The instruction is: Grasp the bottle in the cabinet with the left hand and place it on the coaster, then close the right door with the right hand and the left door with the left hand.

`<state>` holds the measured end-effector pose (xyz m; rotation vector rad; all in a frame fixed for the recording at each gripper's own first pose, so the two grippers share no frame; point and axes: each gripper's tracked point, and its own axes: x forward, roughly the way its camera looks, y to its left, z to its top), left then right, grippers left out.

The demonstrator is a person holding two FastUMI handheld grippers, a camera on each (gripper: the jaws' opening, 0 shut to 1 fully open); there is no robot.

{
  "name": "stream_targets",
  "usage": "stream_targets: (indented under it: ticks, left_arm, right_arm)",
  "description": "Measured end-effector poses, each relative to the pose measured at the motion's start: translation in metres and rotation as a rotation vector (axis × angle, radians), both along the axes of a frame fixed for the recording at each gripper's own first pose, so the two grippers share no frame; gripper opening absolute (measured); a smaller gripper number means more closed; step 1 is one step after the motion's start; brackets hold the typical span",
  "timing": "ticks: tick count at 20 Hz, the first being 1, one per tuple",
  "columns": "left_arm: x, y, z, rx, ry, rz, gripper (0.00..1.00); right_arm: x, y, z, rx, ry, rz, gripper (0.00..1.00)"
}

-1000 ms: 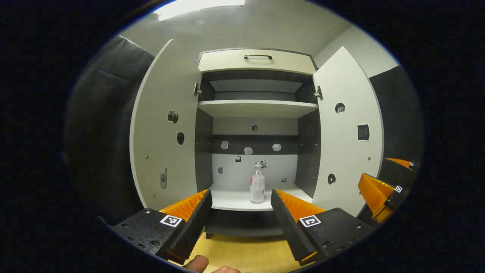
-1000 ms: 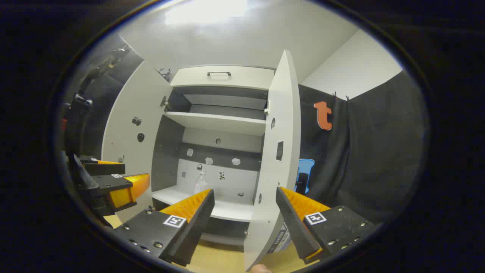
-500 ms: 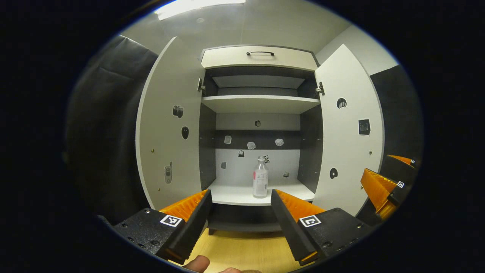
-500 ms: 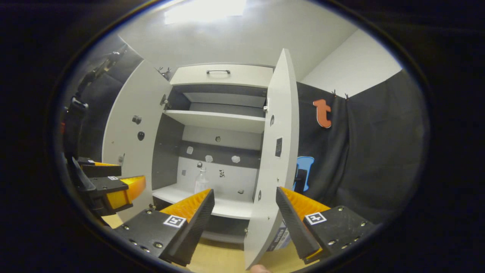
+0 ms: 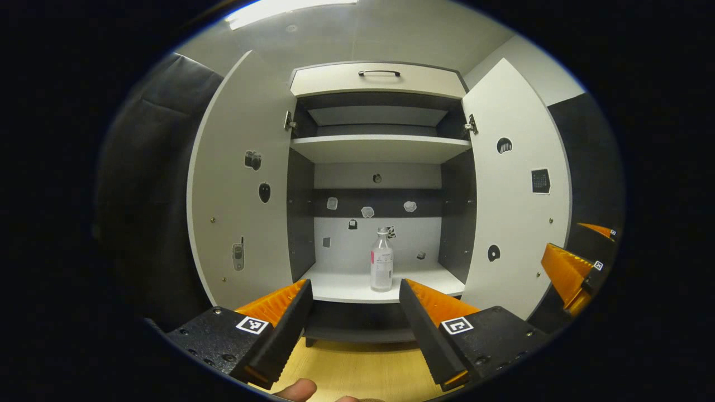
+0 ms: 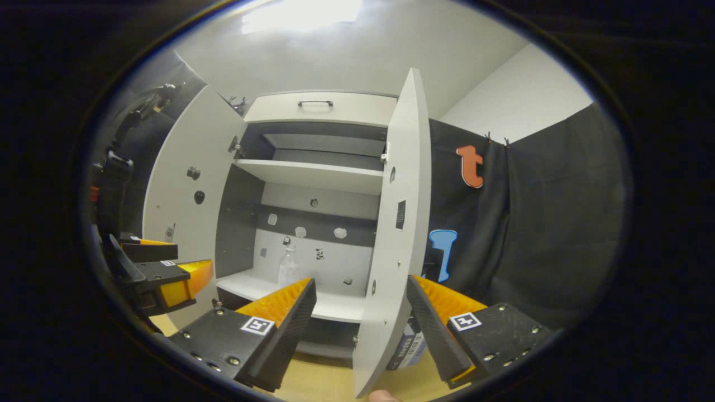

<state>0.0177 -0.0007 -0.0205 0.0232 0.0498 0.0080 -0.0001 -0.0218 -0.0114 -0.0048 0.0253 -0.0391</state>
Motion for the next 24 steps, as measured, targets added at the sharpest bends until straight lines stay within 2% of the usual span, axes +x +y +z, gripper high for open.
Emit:
stream_targets:
  ticks: [6, 7, 11, 14, 21, 24]
  left_arm:
    - [0.072, -0.003, -0.003, 0.001, -0.007, -0.044, 0.96]
    - [0.086, -0.005, -0.004, 0.003, -0.007, -0.055, 0.96]
    - [0.146, -0.028, -0.023, 0.002, 0.026, -0.120, 0.96]
    - [0.185, -0.041, -0.038, 0.013, 0.053, -0.138, 0.97]
    - [0.269, -0.051, -0.063, 0.042, 0.088, -0.121, 0.98]
    - [0.295, -0.053, -0.066, 0.026, 0.093, -0.105, 0.97]
  right_arm:
    - [-0.008, -0.026, -0.002, -0.028, 0.006, -0.077, 0.93]
    - [-0.012, -0.032, -0.003, -0.033, 0.009, -0.098, 0.98]
    - [-0.027, -0.058, -0.008, -0.051, 0.031, -0.201, 0.98]
    - [-0.043, -0.082, -0.013, -0.070, 0.053, -0.296, 0.98]
    - [-0.097, -0.134, -0.030, -0.085, 0.117, -0.538, 0.98]
    - [-0.116, -0.144, -0.040, -0.085, 0.158, -0.602, 0.98]
